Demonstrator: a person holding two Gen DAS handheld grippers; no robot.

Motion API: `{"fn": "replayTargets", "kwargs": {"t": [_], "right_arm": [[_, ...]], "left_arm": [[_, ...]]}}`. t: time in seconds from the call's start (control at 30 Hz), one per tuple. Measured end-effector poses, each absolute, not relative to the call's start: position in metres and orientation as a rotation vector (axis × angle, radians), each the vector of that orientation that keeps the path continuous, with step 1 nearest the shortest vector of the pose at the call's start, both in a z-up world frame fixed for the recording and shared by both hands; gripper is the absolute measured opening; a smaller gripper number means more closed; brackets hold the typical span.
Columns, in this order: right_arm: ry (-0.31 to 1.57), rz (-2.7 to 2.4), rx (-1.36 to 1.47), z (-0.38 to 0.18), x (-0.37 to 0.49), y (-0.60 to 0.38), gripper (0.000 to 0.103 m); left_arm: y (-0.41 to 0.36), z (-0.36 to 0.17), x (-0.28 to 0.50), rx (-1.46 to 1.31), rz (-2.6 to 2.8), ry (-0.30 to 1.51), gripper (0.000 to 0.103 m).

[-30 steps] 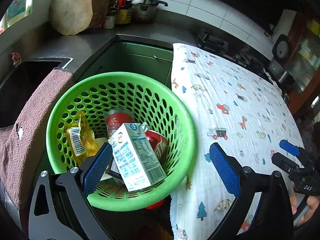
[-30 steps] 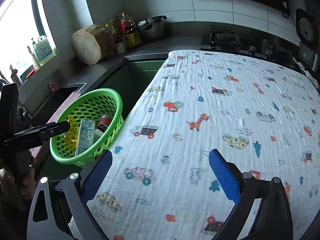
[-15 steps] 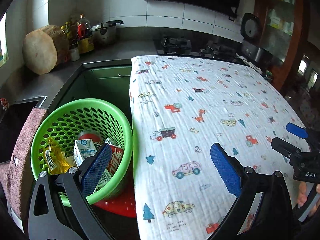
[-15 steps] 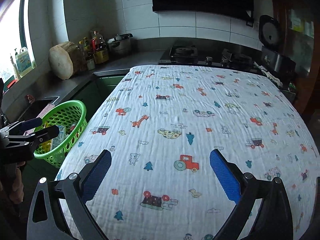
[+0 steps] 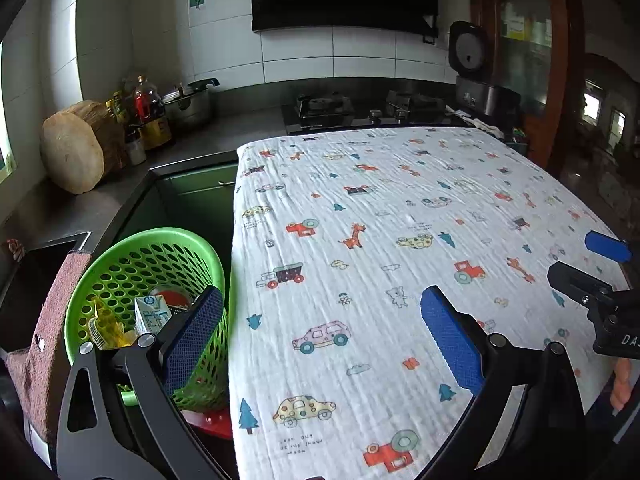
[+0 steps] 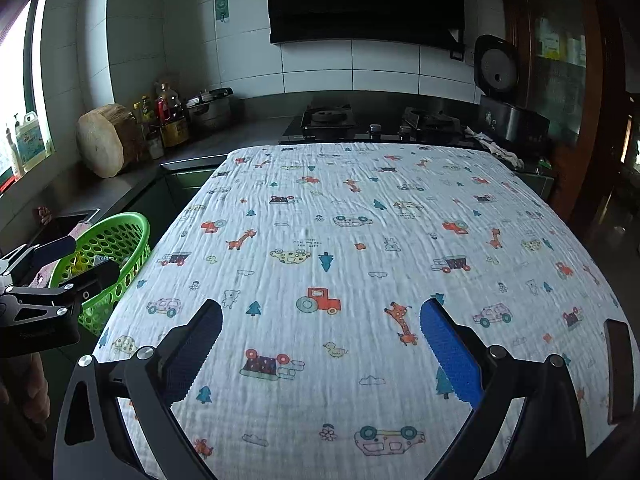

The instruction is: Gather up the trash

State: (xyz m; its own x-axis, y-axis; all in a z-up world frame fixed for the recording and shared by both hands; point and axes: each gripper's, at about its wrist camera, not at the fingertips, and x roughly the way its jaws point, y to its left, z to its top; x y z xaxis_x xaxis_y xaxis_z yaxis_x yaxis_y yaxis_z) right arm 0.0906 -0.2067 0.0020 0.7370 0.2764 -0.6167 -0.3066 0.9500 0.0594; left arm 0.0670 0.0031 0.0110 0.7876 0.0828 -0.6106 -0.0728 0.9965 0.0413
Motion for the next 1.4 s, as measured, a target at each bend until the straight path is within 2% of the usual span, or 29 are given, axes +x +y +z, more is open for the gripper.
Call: {"fn": "replayTargets", "kwargs": {"t": [0.57,1.4], "right_arm": [[0.658,0.237,0.001,0.002,0.071,-0.245,0.096],[0.666,0.238,-0.011,-0.001,0.071,-0.247,0.096]], "left_arm": [[-0.034,0.008,0.054,0.079,0.072,0.606,0.098],[-0.036,0.012,0.054,0.066,0.067,0.593,0.098]]}}
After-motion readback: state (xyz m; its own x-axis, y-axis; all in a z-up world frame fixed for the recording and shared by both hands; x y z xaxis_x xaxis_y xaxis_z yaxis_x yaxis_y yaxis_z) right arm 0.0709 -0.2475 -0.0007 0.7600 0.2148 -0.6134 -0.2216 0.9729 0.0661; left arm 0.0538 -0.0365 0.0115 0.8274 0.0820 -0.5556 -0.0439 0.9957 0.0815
